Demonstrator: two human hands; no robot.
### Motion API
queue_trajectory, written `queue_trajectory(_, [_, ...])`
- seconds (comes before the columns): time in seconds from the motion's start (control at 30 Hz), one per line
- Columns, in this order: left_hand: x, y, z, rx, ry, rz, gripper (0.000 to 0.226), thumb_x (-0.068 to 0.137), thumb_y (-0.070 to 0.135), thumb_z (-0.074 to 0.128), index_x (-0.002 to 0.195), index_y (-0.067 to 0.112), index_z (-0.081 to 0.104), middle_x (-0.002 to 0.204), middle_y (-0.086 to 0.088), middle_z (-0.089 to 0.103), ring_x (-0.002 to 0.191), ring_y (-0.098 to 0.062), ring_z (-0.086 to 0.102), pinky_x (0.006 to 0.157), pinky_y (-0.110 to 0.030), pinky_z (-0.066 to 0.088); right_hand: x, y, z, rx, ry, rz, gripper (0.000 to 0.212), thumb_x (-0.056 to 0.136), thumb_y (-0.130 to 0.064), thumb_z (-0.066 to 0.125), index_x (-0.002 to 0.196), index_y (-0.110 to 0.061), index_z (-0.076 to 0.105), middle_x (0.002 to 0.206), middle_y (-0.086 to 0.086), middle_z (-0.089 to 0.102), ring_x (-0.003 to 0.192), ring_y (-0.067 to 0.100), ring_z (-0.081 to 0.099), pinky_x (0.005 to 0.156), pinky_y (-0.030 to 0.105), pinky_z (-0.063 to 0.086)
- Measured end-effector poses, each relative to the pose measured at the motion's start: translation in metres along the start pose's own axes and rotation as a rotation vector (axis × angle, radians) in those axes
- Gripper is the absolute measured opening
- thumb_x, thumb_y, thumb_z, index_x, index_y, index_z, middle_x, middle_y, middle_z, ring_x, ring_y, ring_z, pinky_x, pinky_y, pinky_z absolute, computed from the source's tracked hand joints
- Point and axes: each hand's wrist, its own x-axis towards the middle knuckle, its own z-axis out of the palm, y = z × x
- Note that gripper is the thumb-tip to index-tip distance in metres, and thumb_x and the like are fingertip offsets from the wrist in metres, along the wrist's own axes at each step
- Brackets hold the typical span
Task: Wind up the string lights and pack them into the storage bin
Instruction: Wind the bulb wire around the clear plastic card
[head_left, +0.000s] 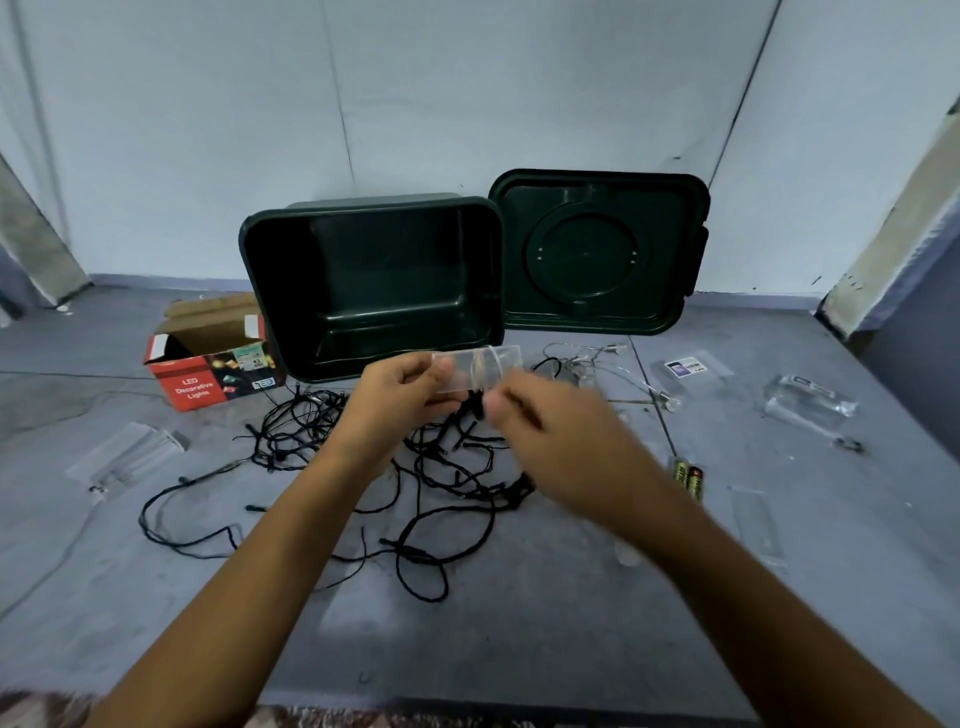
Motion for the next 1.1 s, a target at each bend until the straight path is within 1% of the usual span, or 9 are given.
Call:
queue_trajectory(0.13, [-0.009, -0.001, 0.005, 0.041, -0.094, 0.014, 0.019, 0.093, 0.018, 0.050, 0.102, 0.010, 0.065, 0.095, -0.007, 0.068, 0.088, -0.015, 0.068, 0.079, -0.025, 0.056, 0.059, 0.014, -0.041, -0.050, -0.062, -0.022, 0.024, 0.096, -0.028, 0.045, 0.081, -0.015, 0.059, 0.055, -0.013, 0.050, 0.046, 0.001, 0.040, 0.045, 0.014, 0.031])
queue_trajectory(0.2, [-0.013, 0.000, 0.008, 0.026, -0.133, 0.005, 0.019, 0.093, 0.017, 0.050, 0.103, 0.010, 0.064, 0.094, -0.006, 0.068, 0.088, -0.015, 0.068, 0.080, -0.025, 0.056, 0.084, 0.037, -0.047, 0.147, -0.197, 0.043, 0.025, 0.095, -0.028, 0.049, 0.077, -0.014, 0.061, 0.044, -0.012, 0.041, 0.039, 0.004, 0.032, 0.039, 0.016, 0.026])
queue_trajectory(0.3, [-0.016, 0.002, 0.010, -0.002, -0.156, 0.010, 0.021, 0.093, 0.016, 0.049, 0.106, 0.007, 0.063, 0.096, -0.008, 0.068, 0.089, -0.017, 0.069, 0.078, -0.024, 0.056, 0.099, 0.072, -0.034, 0.512, -0.338, 0.217, 0.022, 0.094, -0.025, 0.052, 0.079, -0.012, 0.061, 0.045, -0.010, 0.034, 0.037, 0.004, 0.023, 0.034, 0.015, 0.018])
queue_trajectory(0.47, [-0.014, 0.006, 0.007, -0.064, -0.092, 0.031, 0.018, 0.094, 0.014, 0.048, 0.102, 0.010, 0.064, 0.095, -0.007, 0.067, 0.084, -0.014, 0.068, 0.074, -0.022, 0.056, 0.073, 0.090, 0.017, 1.143, -0.391, 0.491, 0.024, 0.097, -0.015, 0.037, 0.077, -0.015, 0.050, 0.046, -0.008, 0.037, 0.033, -0.001, 0.026, 0.029, 0.008, 0.014])
queue_trajectory(0.53, [-0.012, 0.005, 0.005, -0.067, -0.073, 0.031, 0.017, 0.094, 0.014, 0.048, 0.099, 0.012, 0.065, 0.093, -0.006, 0.068, 0.085, -0.015, 0.067, 0.075, -0.023, 0.056, 0.054, 0.082, 0.032, 1.271, -0.317, 0.528, 0.023, 0.098, -0.017, 0.037, 0.079, -0.014, 0.050, 0.047, -0.007, 0.039, 0.033, 0.000, 0.027, 0.028, 0.009, 0.018])
queue_trajectory(0.67, [-0.007, 0.003, 0.004, -0.108, -0.029, 0.003, 0.017, 0.094, 0.013, 0.048, 0.095, 0.010, 0.065, 0.090, -0.006, 0.068, 0.083, -0.013, 0.068, 0.075, -0.023, 0.056, 0.010, 0.054, 0.043, 0.930, -0.063, 0.412, 0.022, 0.098, -0.022, 0.043, 0.082, -0.010, 0.053, 0.051, -0.004, 0.045, 0.035, 0.006, 0.037, 0.034, 0.017, 0.030])
queue_trajectory(0.83, [-0.001, 0.001, 0.002, -0.107, 0.012, 0.003, 0.016, 0.093, 0.016, 0.049, 0.092, 0.011, 0.064, 0.088, -0.004, 0.069, 0.082, -0.012, 0.068, 0.074, -0.022, 0.056, -0.025, 0.015, 0.037, 0.468, -0.076, 0.204, 0.018, 0.097, -0.034, 0.039, 0.092, -0.023, 0.053, 0.047, -0.004, 0.049, 0.043, 0.006, 0.051, 0.051, 0.030, 0.051])
queue_trajectory(0.97, [-0.001, -0.001, 0.002, -0.054, -0.035, 0.016, 0.020, 0.093, 0.019, 0.050, 0.098, 0.006, 0.064, 0.097, -0.012, 0.068, 0.091, -0.020, 0.067, 0.081, -0.028, 0.056, -0.001, 0.006, 0.006, 0.076, -0.016, -0.010, 0.023, 0.099, -0.034, 0.034, 0.097, -0.019, 0.051, 0.056, -0.007, 0.044, 0.045, 0.001, 0.043, 0.045, 0.018, 0.041])
queue_trajectory(1.1, [-0.003, -0.001, 0.003, -0.043, -0.055, 0.008, 0.017, 0.093, 0.018, 0.050, 0.097, 0.012, 0.065, 0.095, -0.007, 0.068, 0.087, -0.015, 0.068, 0.075, -0.023, 0.056, 0.053, 0.016, -0.029, -0.122, 0.035, -0.090, 0.022, 0.096, -0.030, 0.044, 0.088, -0.016, 0.058, 0.068, -0.008, 0.054, 0.056, 0.004, 0.048, 0.052, 0.016, 0.036])
